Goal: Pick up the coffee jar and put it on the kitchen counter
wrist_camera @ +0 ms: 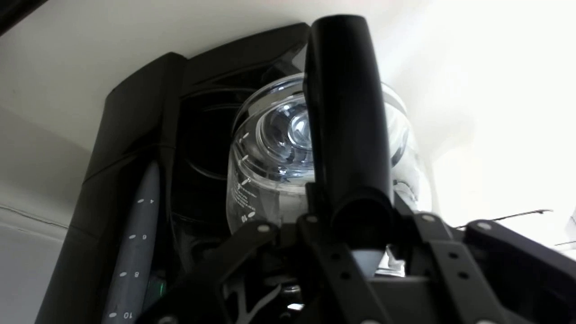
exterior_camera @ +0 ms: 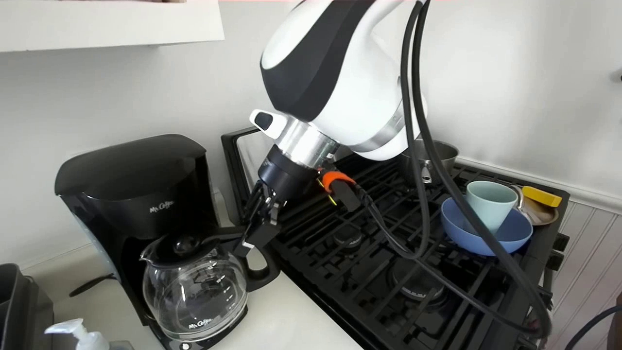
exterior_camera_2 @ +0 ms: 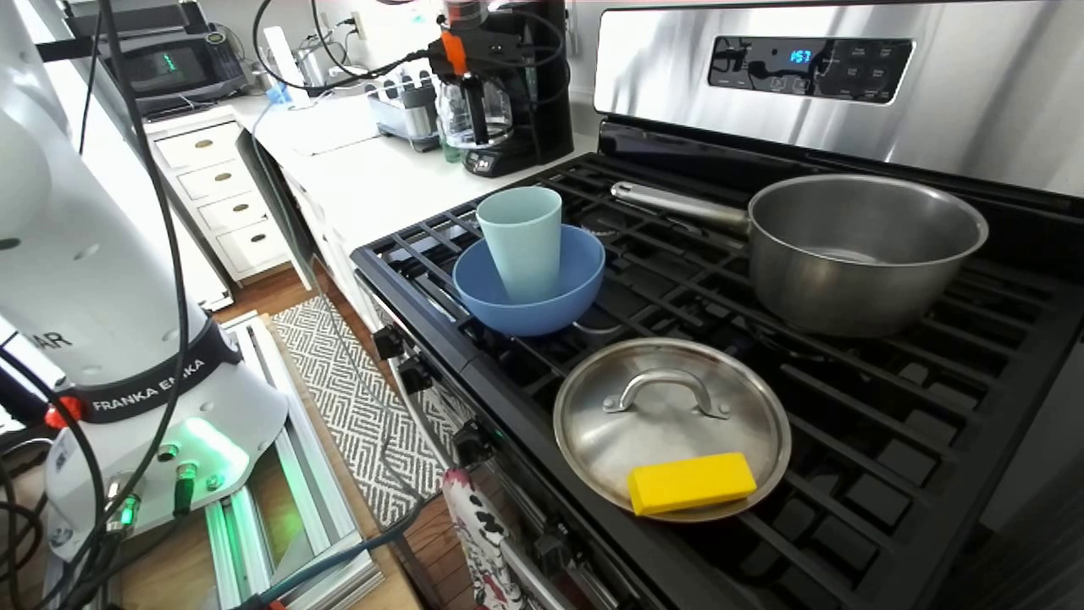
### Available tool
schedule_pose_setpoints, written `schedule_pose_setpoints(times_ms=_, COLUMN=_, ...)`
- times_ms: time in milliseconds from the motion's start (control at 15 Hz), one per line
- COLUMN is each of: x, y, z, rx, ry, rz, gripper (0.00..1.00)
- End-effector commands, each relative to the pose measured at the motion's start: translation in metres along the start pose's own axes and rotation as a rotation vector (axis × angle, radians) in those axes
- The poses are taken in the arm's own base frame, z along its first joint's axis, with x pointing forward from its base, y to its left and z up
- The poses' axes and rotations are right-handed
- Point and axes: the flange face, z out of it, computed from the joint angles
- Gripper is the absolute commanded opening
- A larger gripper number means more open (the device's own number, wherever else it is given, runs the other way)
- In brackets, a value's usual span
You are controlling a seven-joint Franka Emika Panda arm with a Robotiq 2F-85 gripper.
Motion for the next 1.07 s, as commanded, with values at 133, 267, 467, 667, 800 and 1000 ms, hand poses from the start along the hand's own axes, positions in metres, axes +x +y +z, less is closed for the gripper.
schedule_pose_setpoints(times_ms=133, x=-0.013, y=-0.016, z=-0.025, rx=0.023, ry=0.009, rz=-0.017, gripper=0.08)
schedule_pose_setpoints(times_ms=267, x=-0.017, y=-0.023, z=-0.026, rx=0.044, ry=-0.009, rz=-0.026, gripper=0.08)
schedule_pose_setpoints(times_ms=467, x=-0.021, y=-0.037, z=-0.026, rx=0.060, ry=-0.029, rz=-0.049, gripper=0.08)
schedule_pose_setpoints(times_ms=667, x=-0.024, y=-0.052, z=-0.030, rx=0.072, ry=-0.038, rz=-0.080, gripper=0.08)
schedule_pose_setpoints(times_ms=800, x=-0.032, y=-0.060, z=-0.033, rx=0.072, ry=-0.064, rz=-0.119, gripper=0.08)
schedule_pose_setpoints(times_ms=1000, x=-0.044, y=-0.067, z=-0.041, rx=0.079, ry=-0.056, rz=-0.183, gripper=0.08)
